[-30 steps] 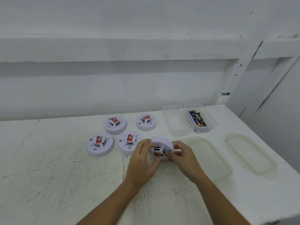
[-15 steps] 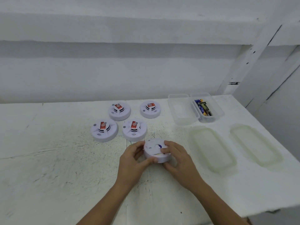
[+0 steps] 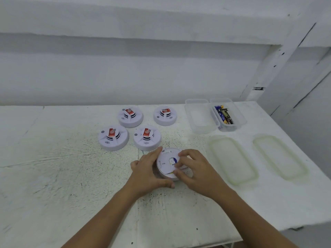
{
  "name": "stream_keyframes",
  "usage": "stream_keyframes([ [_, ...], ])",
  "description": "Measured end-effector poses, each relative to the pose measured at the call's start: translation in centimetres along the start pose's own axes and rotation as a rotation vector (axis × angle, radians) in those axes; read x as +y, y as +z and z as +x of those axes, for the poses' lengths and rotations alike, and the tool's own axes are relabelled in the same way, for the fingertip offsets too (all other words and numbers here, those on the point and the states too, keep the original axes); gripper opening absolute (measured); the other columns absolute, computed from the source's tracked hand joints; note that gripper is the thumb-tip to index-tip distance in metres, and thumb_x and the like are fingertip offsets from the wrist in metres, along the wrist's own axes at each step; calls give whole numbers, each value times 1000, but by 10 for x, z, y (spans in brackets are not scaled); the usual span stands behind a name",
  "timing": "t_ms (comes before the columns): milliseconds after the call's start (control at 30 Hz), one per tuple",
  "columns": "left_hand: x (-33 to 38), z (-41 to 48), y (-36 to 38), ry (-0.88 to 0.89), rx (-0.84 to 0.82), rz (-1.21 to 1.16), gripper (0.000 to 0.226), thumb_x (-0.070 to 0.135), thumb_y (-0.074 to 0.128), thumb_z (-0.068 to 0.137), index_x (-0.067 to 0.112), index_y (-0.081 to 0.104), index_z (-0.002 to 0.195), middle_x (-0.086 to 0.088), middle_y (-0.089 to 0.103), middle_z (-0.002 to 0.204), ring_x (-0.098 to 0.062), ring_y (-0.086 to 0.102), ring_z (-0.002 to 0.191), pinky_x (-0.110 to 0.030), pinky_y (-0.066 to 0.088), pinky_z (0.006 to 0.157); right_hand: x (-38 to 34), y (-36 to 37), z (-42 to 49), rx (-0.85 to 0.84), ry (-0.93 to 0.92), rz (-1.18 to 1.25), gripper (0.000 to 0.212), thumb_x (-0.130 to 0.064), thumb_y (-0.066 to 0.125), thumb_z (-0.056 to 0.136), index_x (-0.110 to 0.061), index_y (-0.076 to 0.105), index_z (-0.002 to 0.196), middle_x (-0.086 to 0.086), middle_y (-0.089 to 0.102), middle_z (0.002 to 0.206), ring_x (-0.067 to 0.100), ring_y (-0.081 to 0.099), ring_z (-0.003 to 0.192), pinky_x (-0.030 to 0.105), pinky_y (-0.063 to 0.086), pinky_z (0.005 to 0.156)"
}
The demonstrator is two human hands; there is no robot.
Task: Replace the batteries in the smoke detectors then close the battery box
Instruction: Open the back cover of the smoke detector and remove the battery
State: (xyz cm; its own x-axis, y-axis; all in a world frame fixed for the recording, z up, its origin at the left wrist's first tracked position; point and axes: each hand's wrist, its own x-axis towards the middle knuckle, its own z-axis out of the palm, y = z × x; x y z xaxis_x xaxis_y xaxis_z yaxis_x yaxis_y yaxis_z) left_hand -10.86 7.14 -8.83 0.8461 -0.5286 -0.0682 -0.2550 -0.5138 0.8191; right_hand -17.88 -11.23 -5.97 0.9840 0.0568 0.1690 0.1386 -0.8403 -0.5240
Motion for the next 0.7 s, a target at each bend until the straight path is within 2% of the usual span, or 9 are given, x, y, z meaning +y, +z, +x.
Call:
stream_keyframes([
  [67, 3, 2, 2, -5, -22, 30, 125, 69, 78, 35, 42, 24, 144, 24, 38, 128, 2, 26, 119, -29, 16, 102, -3, -6, 9, -47, -38, -88, 26, -41, 61, 80, -18, 62, 92, -2, 55, 113, 15, 49, 108, 31, 42, 88],
  [167, 2, 5, 3, -17, 19, 22, 117, 70, 80, 34, 47, 30, 137, 20, 44, 125, -2, 30, 118, -27, 18, 94, -8, -12, 18, -135, -116, -179, 27, -36, 63, 81, -16, 62, 98, 2, 56, 122, 20, 50, 115, 34, 38, 95],
  [233, 1, 5, 5, -8, 38, 39, 112, 74, 78, 36, 45, 33, 135, 21, 46, 124, -2, 34, 118, -23, 18, 90, -10, -15, 22, -175, -140, -190, 26, -29, 63, 85, -12, 62, 105, 5, 54, 130, 20, 47, 123, 28, 32, 100],
  [300, 1, 5, 7, 7, 62, 63, 113, 78, 74, 37, 42, 33, 137, 23, 46, 125, -1, 36, 117, -20, 17, 87, -11, -16, 24, -212, -130, -172, 23, -23, 59, 90, -9, 60, 109, 6, 49, 138, 18, 42, 128, 19, 28, 99],
  [367, 2, 5, 6, 11, 75, 70, 115, 79, 71, 37, 40, 34, 138, 26, 44, 124, 2, 36, 117, -21, 16, 86, -10, -13, 24, -238, -118, -163, 21, -19, 53, 94, -7, 56, 110, 6, 43, 143, 18, 37, 132, 16, 27, 96],
  [500, 1, 6, 6, 29, 104, 74, 105, 78, 72, 37, 42, 42, 131, 35, 44, 118, 7, 37, 113, -15, 16, 92, -9, -8, 22, -254, -81, -126, 18, -15, 48, 96, -5, 53, 111, 6, 38, 147, 18, 34, 135, 23, 33, 100],
  [567, -1, 7, 7, 31, 106, 79, 106, 77, 73, 37, 41, 43, 131, 36, 44, 117, 11, 36, 112, -15, 16, 91, -8, -8, 23, -264, -72, -122, 23, -15, 47, 97, -4, 52, 116, 5, 37, 147, 18, 34, 135, 28, 37, 100],
  [700, -5, 10, 8, 45, 105, 87, 108, 79, 72, 35, 40, 44, 132, 35, 44, 121, 12, 34, 116, -12, 13, 92, -2, -8, 24, -309, -68, -82, 35, -16, 45, 98, -5, 45, 131, 2, 42, 144, 9, 23, 141, 26, 32, 107],
])
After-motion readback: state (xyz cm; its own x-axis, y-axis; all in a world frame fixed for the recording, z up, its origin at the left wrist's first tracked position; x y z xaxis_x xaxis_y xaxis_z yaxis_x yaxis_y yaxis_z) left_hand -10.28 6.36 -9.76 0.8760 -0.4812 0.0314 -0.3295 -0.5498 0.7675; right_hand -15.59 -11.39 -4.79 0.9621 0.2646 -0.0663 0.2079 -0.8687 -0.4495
